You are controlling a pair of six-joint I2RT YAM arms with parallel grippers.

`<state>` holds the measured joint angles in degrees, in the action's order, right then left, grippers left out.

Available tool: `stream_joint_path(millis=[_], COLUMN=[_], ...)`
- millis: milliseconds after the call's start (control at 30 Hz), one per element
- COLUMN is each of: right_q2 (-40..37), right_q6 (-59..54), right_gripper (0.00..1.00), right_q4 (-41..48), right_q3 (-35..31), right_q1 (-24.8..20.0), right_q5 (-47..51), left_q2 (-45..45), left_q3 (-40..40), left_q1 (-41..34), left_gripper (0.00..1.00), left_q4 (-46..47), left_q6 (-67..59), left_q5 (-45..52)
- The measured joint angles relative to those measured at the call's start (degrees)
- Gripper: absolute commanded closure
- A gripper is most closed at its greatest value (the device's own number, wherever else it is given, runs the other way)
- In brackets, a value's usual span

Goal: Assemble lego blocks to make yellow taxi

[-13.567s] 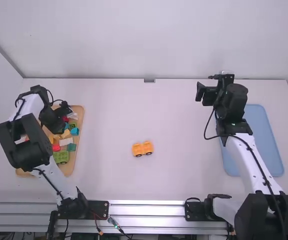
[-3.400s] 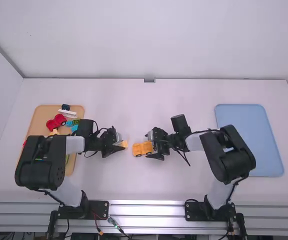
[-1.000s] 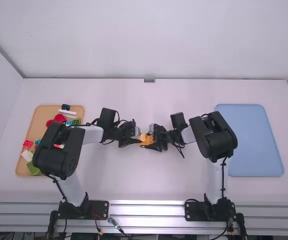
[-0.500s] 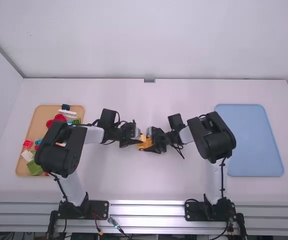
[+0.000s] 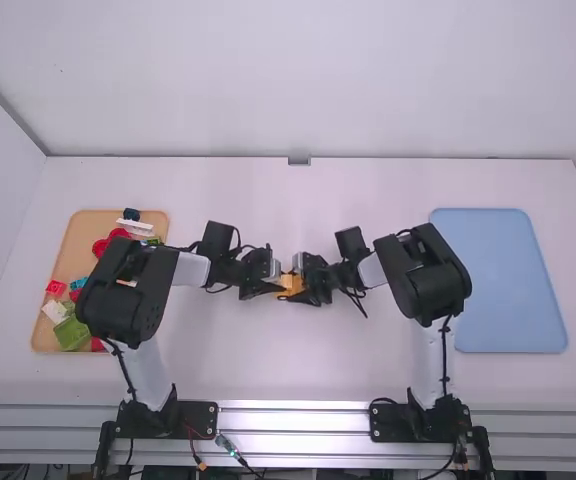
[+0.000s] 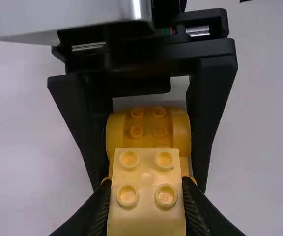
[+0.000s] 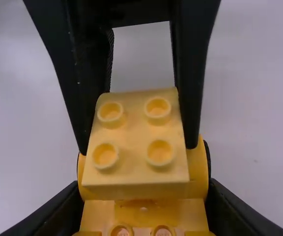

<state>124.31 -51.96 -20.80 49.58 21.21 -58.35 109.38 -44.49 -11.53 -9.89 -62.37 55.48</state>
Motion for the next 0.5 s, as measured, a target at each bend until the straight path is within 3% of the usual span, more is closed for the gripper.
stream_joint_path(millis=[300,500], right_q2=[0.0,0.0], right_q6=[0.6,0.4], right_gripper=[0.45,0.45], right_q4=[-0.5,-0.2], right_q3=[-0.1,0.0], right_q1=[0.2,0.2], right_q5=[0.3,0.3], left_q2=[0.0,0.0], left_q3=[1.5,1.5], left_q1=[-0.1,-0.2], left_gripper=[0.94,0.96], left_q4=[-2.4,-2.8], left_q6=[0.0,0.0], left_q5=[1.1,0.8])
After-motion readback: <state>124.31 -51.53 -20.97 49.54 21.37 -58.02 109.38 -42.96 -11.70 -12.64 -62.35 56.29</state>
